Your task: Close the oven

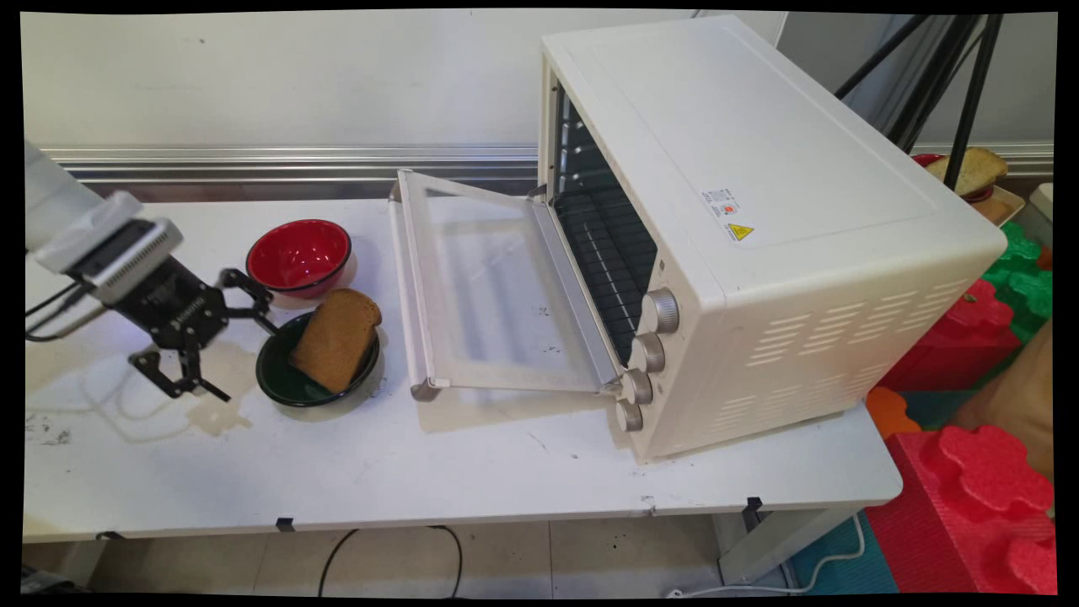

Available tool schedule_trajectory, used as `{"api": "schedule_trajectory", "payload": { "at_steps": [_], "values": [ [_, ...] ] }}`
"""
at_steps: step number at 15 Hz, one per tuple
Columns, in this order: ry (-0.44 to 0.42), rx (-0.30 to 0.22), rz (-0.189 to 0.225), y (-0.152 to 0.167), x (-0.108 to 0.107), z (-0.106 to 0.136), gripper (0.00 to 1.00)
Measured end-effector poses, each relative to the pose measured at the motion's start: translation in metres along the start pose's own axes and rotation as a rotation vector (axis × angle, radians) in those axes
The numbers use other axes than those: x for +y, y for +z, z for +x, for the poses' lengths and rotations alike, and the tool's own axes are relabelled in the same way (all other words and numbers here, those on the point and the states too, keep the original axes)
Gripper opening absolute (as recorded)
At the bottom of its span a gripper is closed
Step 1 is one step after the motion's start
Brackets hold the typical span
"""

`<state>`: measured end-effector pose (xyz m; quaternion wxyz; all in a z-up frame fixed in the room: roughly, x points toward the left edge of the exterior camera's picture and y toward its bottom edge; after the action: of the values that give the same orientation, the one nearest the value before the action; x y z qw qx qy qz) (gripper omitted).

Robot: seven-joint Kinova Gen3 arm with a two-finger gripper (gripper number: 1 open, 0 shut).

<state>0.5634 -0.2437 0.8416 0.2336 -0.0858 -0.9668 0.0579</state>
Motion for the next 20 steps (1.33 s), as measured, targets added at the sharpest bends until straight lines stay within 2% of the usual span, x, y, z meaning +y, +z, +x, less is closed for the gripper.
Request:
{"api": "schedule_trajectory", "payload": {
  "at_steps": [4, 10, 14, 20],
  "values": [
    [-0.177, 0.048, 0.041, -0.035, 0.0, -0.004, 1.0],
    [-0.375, 0.117, 0.093, -0.067, -0.009, -0.006, 1.0],
    [-0.446, 0.154, 0.118, -0.072, -0.018, -0.003, 1.0],
    [-0.509, 0.197, 0.153, -0.055, -0.037, 0.007, 1.0]
  ]
}}
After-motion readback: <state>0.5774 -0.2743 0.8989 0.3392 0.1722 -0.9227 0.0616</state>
